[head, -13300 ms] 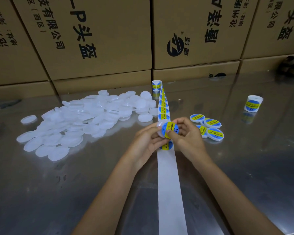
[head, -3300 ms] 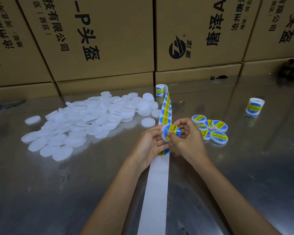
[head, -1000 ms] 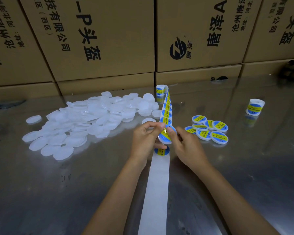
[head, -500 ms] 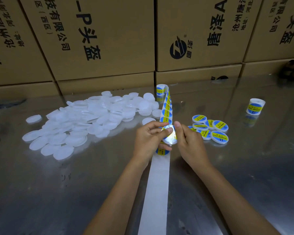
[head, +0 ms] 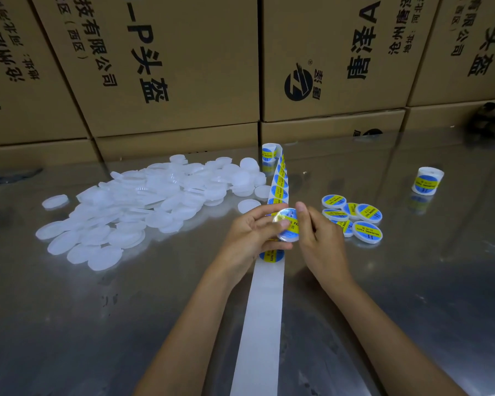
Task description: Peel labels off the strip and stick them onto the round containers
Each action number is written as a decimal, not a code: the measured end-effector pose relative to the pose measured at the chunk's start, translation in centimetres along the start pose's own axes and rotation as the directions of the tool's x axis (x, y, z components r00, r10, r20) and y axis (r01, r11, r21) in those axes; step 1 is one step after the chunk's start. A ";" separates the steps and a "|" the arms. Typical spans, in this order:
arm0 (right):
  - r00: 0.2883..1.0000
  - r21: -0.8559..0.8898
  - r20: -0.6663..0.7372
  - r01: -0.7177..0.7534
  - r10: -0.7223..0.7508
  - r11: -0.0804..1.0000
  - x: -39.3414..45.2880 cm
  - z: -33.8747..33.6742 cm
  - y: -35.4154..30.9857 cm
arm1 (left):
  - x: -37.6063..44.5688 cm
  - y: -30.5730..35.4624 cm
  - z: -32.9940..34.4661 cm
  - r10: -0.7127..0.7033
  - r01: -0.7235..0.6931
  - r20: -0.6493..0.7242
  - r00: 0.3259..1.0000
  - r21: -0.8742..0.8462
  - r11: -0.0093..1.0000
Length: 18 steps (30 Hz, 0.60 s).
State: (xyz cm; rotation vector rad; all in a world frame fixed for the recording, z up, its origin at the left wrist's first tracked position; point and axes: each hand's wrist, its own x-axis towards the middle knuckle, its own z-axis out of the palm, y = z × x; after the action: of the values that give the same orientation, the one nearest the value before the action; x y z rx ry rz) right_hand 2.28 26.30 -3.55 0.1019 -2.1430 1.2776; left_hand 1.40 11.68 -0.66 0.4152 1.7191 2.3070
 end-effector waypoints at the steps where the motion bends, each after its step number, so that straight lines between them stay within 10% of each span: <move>1: 1.000 0.008 0.000 -0.004 0.004 1.000 0.0 0.0 0.1 | 0.0 -0.1 0.1 0.012 -0.012 -0.010 1.000 0.020 1.000; 11: 0.981 -0.124 0.193 0.006 0.018 0.992 -0.5 0.6 0.3 | 0.1 0.2 -0.3 0.050 -0.049 -0.270 0.961 0.009 0.999; 18: 0.993 -0.150 0.107 -0.023 0.039 0.988 -0.4 0.3 0.5 | 0.2 0.2 -0.7 0.030 -0.026 -0.153 0.988 0.031 0.999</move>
State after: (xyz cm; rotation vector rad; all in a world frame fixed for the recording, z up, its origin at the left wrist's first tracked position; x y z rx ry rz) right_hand 2.29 26.25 -4.26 0.0785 -2.3350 1.1483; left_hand 0.99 11.10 -0.65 0.2746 1.8294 2.3931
